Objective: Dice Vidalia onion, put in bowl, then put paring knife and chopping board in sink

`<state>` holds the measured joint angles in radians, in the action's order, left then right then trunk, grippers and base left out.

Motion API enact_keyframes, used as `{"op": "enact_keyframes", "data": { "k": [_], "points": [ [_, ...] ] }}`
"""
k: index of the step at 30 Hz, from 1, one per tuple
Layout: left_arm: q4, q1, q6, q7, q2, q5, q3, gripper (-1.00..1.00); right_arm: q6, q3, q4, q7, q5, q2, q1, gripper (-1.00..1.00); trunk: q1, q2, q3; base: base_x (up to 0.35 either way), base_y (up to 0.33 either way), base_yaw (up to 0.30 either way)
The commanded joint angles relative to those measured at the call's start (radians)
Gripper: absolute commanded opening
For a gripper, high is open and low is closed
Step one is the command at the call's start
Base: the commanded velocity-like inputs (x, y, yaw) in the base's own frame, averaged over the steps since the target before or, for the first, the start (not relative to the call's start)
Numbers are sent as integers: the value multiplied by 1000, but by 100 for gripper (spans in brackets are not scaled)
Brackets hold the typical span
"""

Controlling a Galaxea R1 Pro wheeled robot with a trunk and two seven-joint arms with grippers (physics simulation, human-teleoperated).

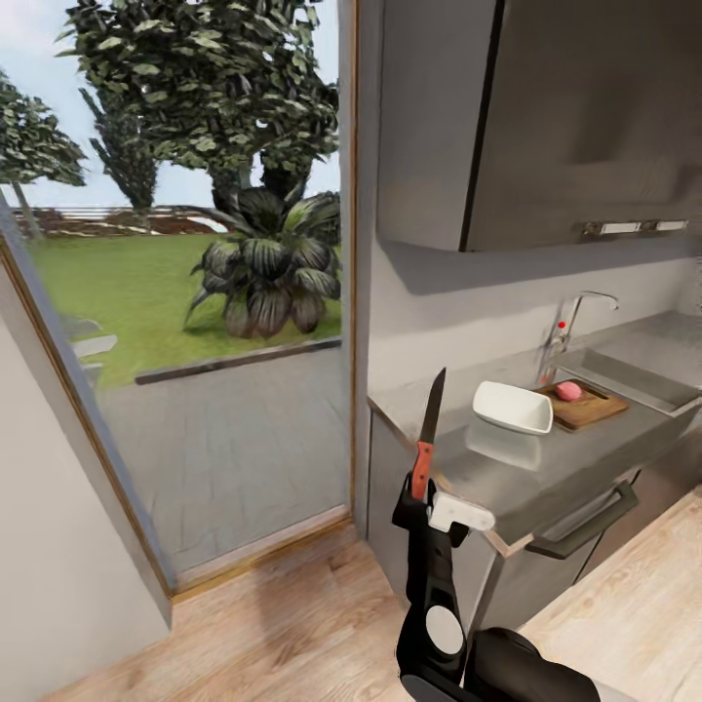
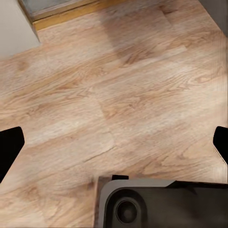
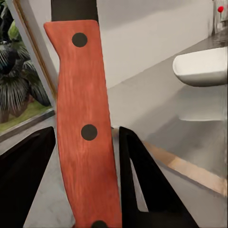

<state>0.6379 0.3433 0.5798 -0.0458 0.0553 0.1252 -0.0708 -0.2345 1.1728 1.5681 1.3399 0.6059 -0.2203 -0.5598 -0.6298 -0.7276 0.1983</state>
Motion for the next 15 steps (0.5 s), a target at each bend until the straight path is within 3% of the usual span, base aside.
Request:
{"op": "enact_keyframes", "data": {
  "k": [1,15],
  "points": [
    [2,0,2,-5,1,10,-7,100,-9,2,1,2,4,-1,-2,-100,0,-1,1,0,-303,0],
    [-3,0,2,-5,1,10,-7,100,-8,2,1,2,4,-1,-2,-100,0,-1,1,0,-304,0]
  ]
}}
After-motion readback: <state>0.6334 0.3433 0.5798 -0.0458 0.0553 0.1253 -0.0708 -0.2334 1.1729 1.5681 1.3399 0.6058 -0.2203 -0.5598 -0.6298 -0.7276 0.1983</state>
